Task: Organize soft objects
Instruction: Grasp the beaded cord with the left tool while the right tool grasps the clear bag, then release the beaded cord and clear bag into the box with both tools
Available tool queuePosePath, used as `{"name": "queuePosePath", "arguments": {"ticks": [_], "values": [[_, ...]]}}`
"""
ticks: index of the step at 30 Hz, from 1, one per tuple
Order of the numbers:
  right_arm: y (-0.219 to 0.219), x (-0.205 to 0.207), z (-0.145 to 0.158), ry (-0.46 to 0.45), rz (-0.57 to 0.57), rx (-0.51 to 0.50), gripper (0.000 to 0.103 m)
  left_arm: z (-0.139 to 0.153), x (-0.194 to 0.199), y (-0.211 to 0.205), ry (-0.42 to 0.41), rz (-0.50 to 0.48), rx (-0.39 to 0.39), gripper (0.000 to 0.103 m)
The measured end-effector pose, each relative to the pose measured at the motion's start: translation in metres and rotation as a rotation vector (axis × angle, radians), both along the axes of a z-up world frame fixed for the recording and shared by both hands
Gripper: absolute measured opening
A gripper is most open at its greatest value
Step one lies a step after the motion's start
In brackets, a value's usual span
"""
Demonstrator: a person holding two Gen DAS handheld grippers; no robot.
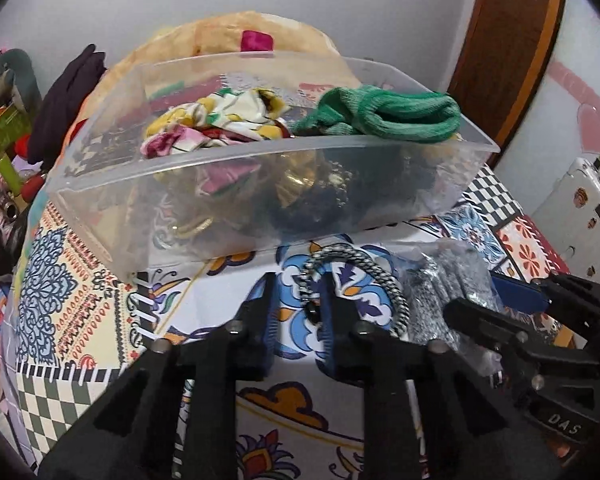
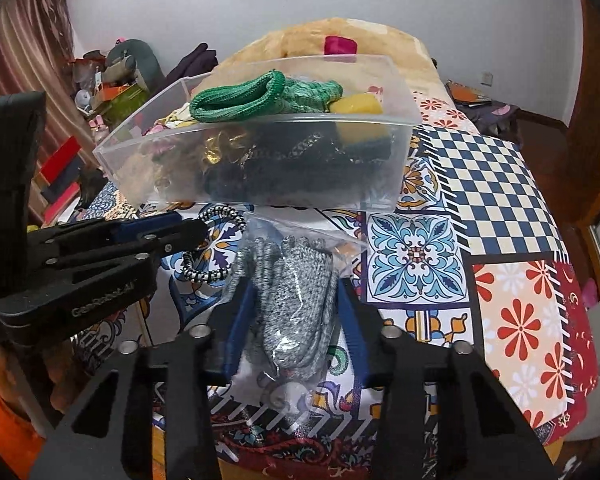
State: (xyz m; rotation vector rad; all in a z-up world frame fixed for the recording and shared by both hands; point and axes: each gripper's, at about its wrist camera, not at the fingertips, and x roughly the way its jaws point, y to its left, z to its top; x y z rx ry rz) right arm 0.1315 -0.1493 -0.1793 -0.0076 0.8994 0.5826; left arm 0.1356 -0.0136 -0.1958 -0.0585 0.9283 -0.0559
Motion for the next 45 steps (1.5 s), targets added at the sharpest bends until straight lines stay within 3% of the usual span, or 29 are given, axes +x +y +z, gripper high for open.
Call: {"name": "queuePosePath", "arguments": {"ticks": [6, 10, 16, 23, 33, 40, 45], "values": [[-0.003, 0.0, 0.006, -0.025, -0.013, 0.013, 0.016, 0.002, -0.01, -0.002, -0.04, -0.008, 0.009, 0.006], [-0.009, -0.003, 0.012, -0.052, -0.031, 0.017, 0.013, 0.011, -0.021, 0.004, -0.074, -0.003, 0.0, 0.006], [-0.014, -0.011, 0.031, -0.106, -0.04, 0.035, 0.013, 0.04, -0.035, 0.015, -0.161, -0.004, -0.033, 0.006], [-0.018, -0.018, 0.073, -0.219, -0.059, 0.085, 0.013, 0.078, -0.05, 0.022, -0.266, 0.01, -0.047, 0.006], [0.0, 0.007, 0.116, -0.344, -0.087, 0.125, 0.013, 0.115, -0.038, 0.033, -0.371, 0.045, -0.036, 0.006], [0.017, 0.034, 0.116, -0.34, -0.075, 0.128, 0.013, 0.115, -0.009, 0.039, -0.375, 0.064, -0.014, 0.006], [0.037, 0.055, 0.094, -0.29, -0.054, 0.068, 0.013, 0.096, 0.017, 0.049, -0.326, 0.091, -0.029, 0.006]]}}
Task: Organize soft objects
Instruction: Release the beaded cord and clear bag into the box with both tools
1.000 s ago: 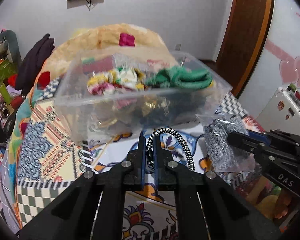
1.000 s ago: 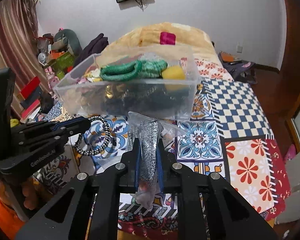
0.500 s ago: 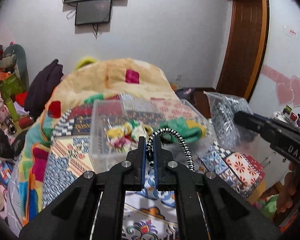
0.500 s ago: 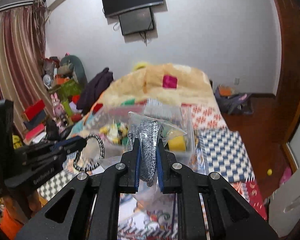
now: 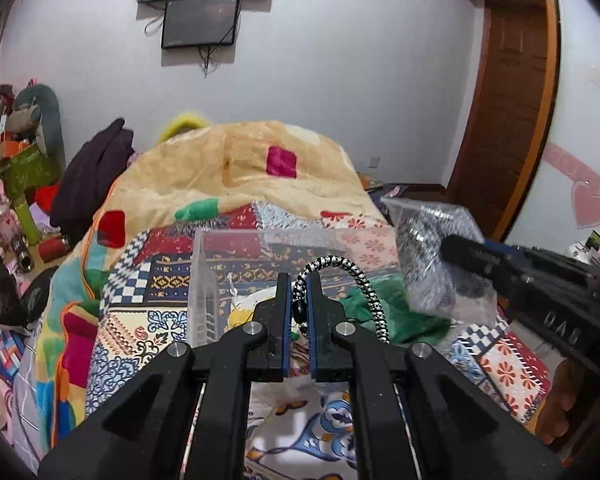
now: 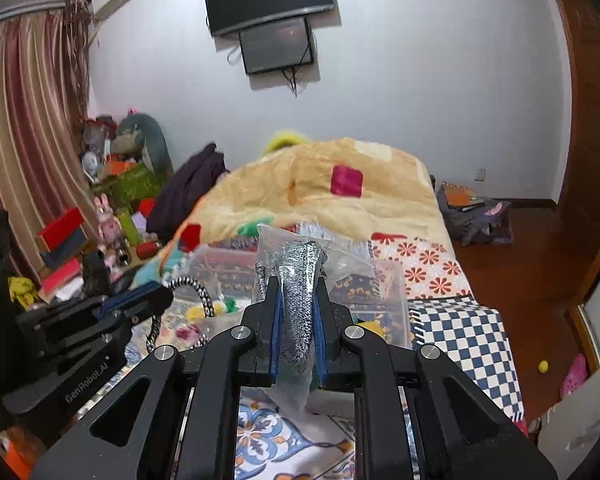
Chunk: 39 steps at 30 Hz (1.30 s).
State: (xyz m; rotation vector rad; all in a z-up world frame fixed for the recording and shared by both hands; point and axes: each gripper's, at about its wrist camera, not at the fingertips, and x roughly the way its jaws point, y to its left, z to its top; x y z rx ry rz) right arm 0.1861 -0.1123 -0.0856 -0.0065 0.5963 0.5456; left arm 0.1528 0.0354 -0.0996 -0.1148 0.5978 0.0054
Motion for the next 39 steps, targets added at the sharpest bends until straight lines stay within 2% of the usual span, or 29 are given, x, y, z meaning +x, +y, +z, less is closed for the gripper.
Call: {"name": "queuePosePath", "arguments": {"ticks": [5, 12, 15, 19, 22, 28, 36, 39], "values": [[0.015, 0.013, -0.019, 0.048, 0.013, -0.046, 0.013, -0.022, 0.017, 0.007, 0.058, 0.0, -0.02, 0.006], [0.02, 0.02, -0.033, 0.083, 0.028, -0.087, 0.018, -0.031, 0.024, -0.004, 0.109, -0.056, -0.019, 0.006], [0.021, 0.021, -0.037, 0.101, 0.035, -0.098, 0.025, -0.032, 0.024, -0.006, 0.126, -0.073, -0.028, 0.01], [0.017, 0.019, -0.037, 0.111, 0.035, -0.095, 0.044, -0.029, 0.018, -0.005, 0.121, -0.08, -0.042, 0.015], [0.012, 0.014, -0.032, 0.103, 0.033, -0.085, 0.047, -0.021, 0.009, -0.005, 0.1, -0.082, -0.047, 0.019], [-0.003, -0.005, -0.008, 0.047, 0.028, -0.045, 0.047, 0.006, -0.017, -0.007, 0.028, -0.086, -0.042, 0.02], [-0.026, -0.045, 0.043, -0.089, 0.011, 0.036, 0.047, 0.067, -0.066, -0.015, -0.136, -0.084, -0.019, 0.02], [-0.034, -0.06, 0.062, -0.141, 0.005, 0.068, 0.047, 0.086, -0.082, -0.019, -0.189, -0.087, -0.009, 0.029]]}}
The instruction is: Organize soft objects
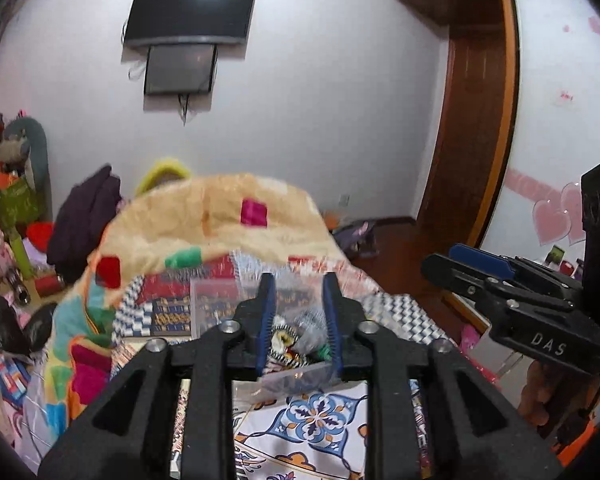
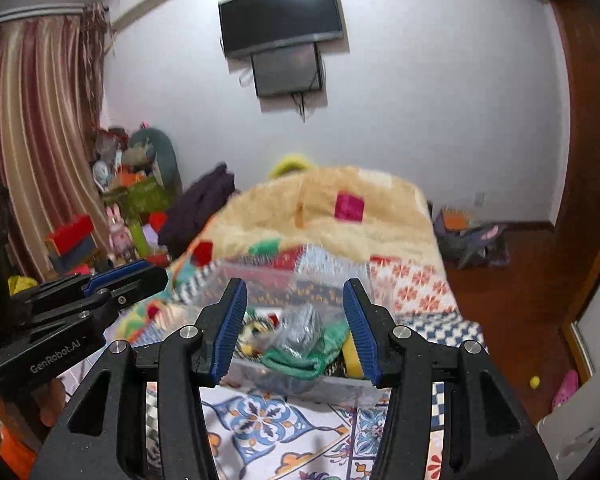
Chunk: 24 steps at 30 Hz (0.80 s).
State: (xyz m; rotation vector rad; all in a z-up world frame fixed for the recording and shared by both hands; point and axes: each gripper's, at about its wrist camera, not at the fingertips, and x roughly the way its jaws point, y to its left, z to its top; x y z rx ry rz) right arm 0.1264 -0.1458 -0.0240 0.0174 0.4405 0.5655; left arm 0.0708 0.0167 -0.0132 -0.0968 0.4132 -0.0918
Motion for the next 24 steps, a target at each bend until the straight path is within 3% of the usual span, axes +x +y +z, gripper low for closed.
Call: {"name": "queuePosePath", "arguments": {"ticks": [5, 10, 14, 18, 24], "values": [[-0.008, -0.021, 0.026, -0.073, 0.0, 0.035, 0.052, 0.027, -0.027, -0.008, -0.095, 0.013, 0.047, 0.054], [-0.008, -0.037, 0.039, -0.151, -0.024, 0.035, 0.081, 0.041, -0.048, -0.016, -0.159, 0.032, 0.085, 0.079], [-0.009, -0.042, 0.042, -0.173, -0.037, 0.047, 0.087, 0.047, -0.055, -0.015, -0.185, 0.05, 0.089, 0.092], [-0.014, -0.043, 0.044, -0.185, -0.052, 0.066, 0.098, 0.051, -0.06, -0.014, -0.204, 0.058, 0.091, 0.098], [-0.018, -0.054, 0.045, -0.222, -0.073, 0.058, 0.101, 0.051, -0.063, -0.014, -0.207, 0.053, 0.089, 0.101]]}}
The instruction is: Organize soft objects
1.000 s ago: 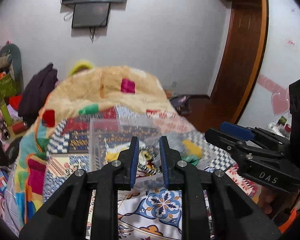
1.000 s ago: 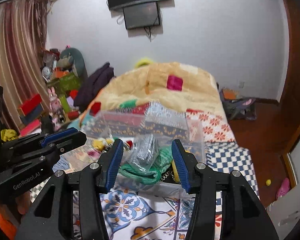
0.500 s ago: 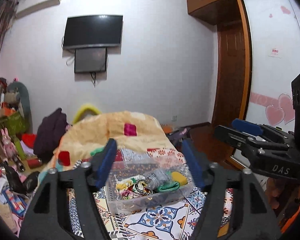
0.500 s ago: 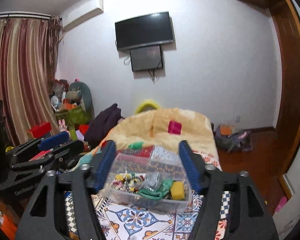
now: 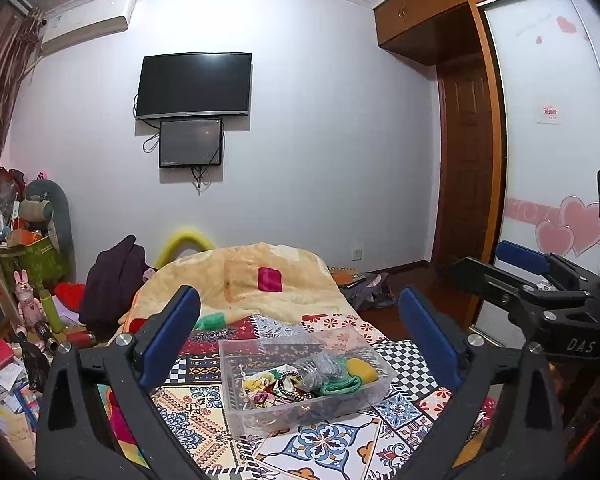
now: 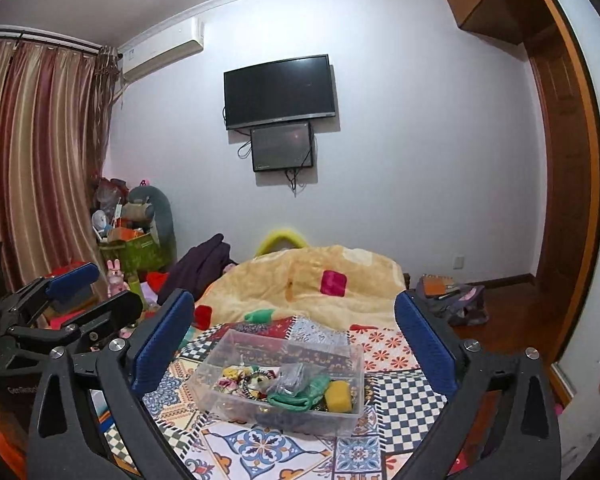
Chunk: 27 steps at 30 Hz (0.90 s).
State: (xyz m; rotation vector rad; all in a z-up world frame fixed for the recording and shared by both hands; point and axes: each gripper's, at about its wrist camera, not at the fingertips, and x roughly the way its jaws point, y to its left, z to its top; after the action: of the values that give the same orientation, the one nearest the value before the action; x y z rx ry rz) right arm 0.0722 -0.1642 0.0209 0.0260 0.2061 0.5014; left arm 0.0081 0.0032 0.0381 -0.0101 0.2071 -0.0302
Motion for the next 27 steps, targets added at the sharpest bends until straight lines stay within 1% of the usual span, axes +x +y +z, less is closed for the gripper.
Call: {"name": "queuePosePath", "arguments": {"ticks": [15, 27], "values": [[-0.0078, -0.0083, 0.0016, -0.026, -0.002, 0.001, 0.102, -0.0014, -0.0019, 0.0002, 0.003, 0.004, -0.004, 0.103], [-0.0092, -0.0078, 0.0032, -0.016, 0.003, 0.01, 0.103, -0.0027, 0.0004, 0.0018, 0.008, 0.018, -0.007, 0.103]]}}
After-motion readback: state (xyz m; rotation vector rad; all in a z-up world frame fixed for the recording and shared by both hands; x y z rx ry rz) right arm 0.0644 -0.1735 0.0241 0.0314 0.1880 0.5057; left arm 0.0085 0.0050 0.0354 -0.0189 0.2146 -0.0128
